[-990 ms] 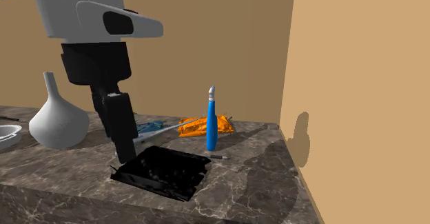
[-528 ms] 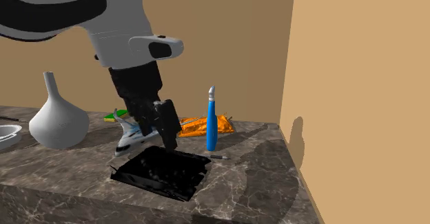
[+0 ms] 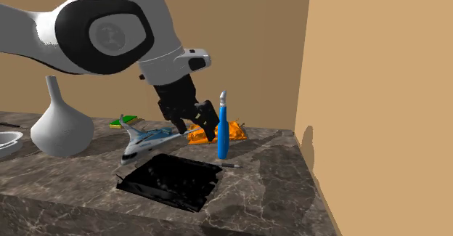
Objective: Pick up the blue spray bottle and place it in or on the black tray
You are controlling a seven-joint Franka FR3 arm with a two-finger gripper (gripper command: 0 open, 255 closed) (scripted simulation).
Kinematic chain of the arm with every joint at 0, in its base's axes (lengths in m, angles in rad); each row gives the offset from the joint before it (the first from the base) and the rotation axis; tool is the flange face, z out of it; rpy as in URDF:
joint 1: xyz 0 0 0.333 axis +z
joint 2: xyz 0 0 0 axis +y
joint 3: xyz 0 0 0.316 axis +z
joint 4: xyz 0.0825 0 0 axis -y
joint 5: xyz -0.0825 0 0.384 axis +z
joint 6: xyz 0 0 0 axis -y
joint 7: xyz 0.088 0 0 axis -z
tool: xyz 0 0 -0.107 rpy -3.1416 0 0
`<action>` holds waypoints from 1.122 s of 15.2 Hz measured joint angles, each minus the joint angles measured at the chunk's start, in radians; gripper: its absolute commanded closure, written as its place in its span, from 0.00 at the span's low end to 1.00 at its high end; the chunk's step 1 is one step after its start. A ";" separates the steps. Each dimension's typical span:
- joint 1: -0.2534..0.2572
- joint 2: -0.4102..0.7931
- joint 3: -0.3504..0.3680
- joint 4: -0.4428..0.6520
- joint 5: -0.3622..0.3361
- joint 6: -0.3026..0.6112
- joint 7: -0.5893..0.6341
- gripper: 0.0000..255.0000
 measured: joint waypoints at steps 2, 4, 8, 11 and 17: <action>0.006 0.063 0.011 0.009 -0.011 0.098 -0.020 0.00; 0.013 0.117 0.024 0.033 -0.023 0.173 -0.037 0.00; 0.022 0.218 0.044 0.071 -0.054 0.327 -0.074 0.00; 0.024 0.314 0.063 0.128 -0.088 0.424 -0.088 0.00; 0.017 0.388 0.077 0.154 -0.123 0.489 -0.071 0.00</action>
